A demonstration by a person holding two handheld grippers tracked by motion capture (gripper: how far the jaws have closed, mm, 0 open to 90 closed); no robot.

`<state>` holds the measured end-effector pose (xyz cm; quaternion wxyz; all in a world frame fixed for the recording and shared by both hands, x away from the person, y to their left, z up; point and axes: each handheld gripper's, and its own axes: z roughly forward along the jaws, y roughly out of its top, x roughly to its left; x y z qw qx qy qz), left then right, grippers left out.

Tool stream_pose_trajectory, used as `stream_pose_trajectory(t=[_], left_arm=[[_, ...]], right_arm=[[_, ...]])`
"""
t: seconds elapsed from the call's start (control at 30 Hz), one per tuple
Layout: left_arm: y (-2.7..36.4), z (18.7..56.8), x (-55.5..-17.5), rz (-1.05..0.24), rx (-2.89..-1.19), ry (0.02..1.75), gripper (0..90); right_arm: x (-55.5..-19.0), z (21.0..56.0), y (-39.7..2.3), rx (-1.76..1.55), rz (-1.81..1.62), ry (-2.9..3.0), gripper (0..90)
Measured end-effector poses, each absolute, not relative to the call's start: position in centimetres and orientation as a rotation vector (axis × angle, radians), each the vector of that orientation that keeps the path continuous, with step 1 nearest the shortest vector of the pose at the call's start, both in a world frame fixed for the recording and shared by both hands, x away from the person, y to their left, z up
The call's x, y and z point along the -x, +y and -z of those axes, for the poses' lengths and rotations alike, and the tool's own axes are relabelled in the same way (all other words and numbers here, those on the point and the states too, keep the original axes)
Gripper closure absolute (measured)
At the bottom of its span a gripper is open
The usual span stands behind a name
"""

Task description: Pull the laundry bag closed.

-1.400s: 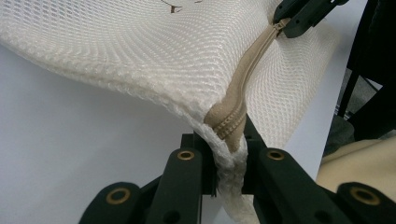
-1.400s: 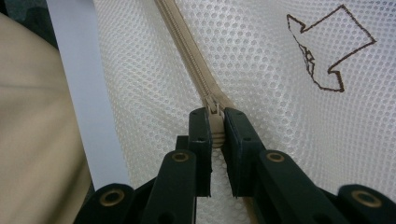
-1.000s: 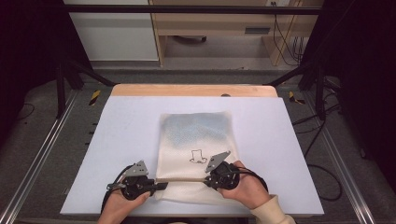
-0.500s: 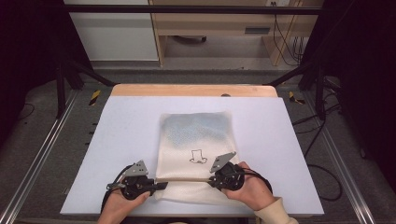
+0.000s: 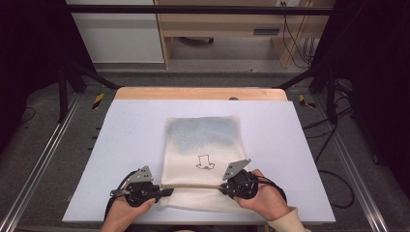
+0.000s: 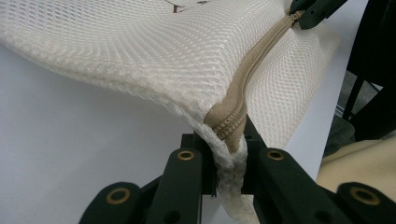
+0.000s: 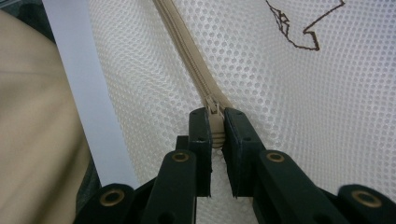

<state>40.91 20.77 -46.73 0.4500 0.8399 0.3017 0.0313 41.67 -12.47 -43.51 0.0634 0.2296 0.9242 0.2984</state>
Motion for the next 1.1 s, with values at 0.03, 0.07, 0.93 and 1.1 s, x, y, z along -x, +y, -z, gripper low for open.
stream_pose_trajectory(t=[0.03,0.07,0.93,1.1], left_arm=[[20.8,46.7,-40.9,-0.078,-2.078,0.747,82.8],[20.8,46.7,-40.9,-0.080,-2.082,0.744,82.9],[20.8,46.7,-40.9,-0.081,-2.073,0.743,82.8],[20.8,46.6,-40.9,-0.080,-2.072,0.744,82.8]], right_arm=[[-41.6,43.5,-12.5,-0.703,-0.905,2.792,82.2],[-41.6,43.6,-12.5,-0.705,-0.908,2.791,82.2],[-41.6,43.6,-13.6,-0.723,-0.914,2.765,82.2],[-41.5,43.6,-14.0,-0.744,-0.917,2.756,82.2]])
